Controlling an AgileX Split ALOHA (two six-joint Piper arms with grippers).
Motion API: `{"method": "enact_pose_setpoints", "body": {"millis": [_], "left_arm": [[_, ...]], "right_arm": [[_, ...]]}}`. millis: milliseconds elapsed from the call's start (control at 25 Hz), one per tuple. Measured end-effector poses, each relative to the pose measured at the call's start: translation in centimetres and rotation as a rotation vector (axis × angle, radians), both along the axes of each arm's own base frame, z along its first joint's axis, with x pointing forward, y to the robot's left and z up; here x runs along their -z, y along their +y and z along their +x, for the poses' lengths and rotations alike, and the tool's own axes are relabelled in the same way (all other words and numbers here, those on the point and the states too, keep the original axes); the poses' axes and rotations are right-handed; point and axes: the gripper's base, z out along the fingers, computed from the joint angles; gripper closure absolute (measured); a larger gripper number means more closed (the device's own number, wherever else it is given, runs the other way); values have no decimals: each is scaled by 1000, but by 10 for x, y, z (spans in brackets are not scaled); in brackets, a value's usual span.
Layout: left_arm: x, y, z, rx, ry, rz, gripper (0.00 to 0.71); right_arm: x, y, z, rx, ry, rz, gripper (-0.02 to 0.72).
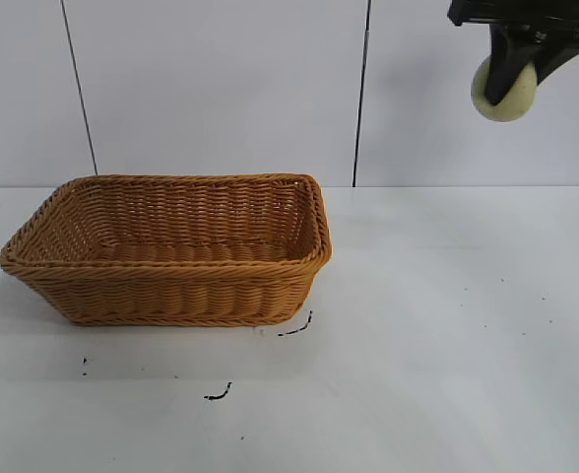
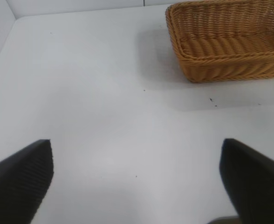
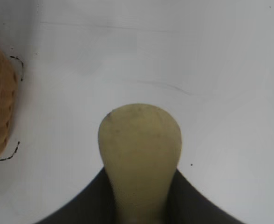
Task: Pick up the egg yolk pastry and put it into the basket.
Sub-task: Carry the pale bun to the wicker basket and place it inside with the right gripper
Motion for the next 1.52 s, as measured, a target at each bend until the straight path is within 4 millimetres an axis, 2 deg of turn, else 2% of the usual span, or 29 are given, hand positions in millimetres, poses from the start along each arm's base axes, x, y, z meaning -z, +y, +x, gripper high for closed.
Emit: {"method": "enact_pose_setpoints", "body": {"millis": [160,280,440,600,760,920,1000,1080,1160,1240,1320,1440,1520], "left_arm": [[0,0,0,0,0,0,14],[0,0,0,0,0,0,14],[0,0,0,0,0,0,14],[0,0,0,0,0,0,14],[0,0,0,0,0,0,14],[0,0,0,0,0,0,14],[0,0,0,0,0,0,14],[0,0,0,0,0,0,14],[0,0,0,0,0,0,14],[0,0,0,0,0,0,14],[0,0,0,0,0,0,14],[0,0,0,0,0,0,14],[0,0,0,0,0,0,14]], "right_arm": [[2,50,-9,-108,-24,16,546],[12,90,-17,-188,-29,33,546],[38,136,-26,-271,-40,59,546],[79,169,-31,-312,-5,63,546],[125,179,-23,-276,24,66,546],[151,181,-20,-269,47,55,546],[152,181,-20,-268,49,53,535],[152,181,-19,-268,42,58,475],[152,181,-19,-267,42,58,353],[151,181,-19,-272,42,55,188],[146,180,-20,-275,51,51,97],[130,180,-19,-269,55,43,56],[111,181,-18,-256,44,51,48]]}}
